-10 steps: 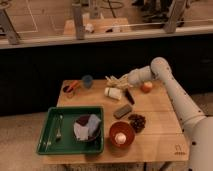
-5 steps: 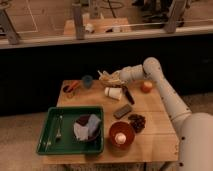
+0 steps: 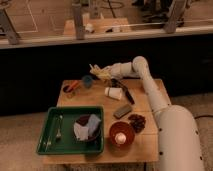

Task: Place banana in plastic cup

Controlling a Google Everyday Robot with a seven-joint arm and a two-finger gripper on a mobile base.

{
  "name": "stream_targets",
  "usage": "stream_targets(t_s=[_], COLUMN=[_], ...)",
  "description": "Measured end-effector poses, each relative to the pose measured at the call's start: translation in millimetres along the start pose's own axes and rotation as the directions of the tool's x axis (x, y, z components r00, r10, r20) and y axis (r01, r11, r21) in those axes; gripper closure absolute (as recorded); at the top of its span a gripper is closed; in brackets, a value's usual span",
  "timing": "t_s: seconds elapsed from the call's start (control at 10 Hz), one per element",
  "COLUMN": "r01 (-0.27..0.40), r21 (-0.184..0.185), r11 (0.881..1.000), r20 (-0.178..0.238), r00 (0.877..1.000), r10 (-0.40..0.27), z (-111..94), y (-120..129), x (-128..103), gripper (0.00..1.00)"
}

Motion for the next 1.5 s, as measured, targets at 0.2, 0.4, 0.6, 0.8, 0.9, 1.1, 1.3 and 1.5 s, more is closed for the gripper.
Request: stream_targets(t_s=[0.2,0.4,0.6,0.8,0.9,1.1,1.3,1.5], r01=[-0.038,-0.076,-0.085,-0.082,-0.082,-0.082,-0.082,-0.089], r21=[0.028,0.076,0.102,0.103,0.102,0.103,0.103,0.128], r11=[0.999,0.994,0.991,0.991,0.991,0.991,0.991,0.988], r20=[0.025,0.047,0.060,0.061,0.061,0.060,0.060,0.063], r00=[0.999,0.996,0.995,0.995,0.995,0.995,0.995,0.995], r10=[0.037,0.072,0.079,0.076,0.076,0.076,0.076,0.082], z=[12,21,25,24,25,24,23,24], y=[-10,-21,-25,-25,-25,-25,-25,-24], x=[5,16,19,19,19,19,19,20], gripper=[1.00,1.00,1.00,1.00,1.00,1.00,1.00,1.00])
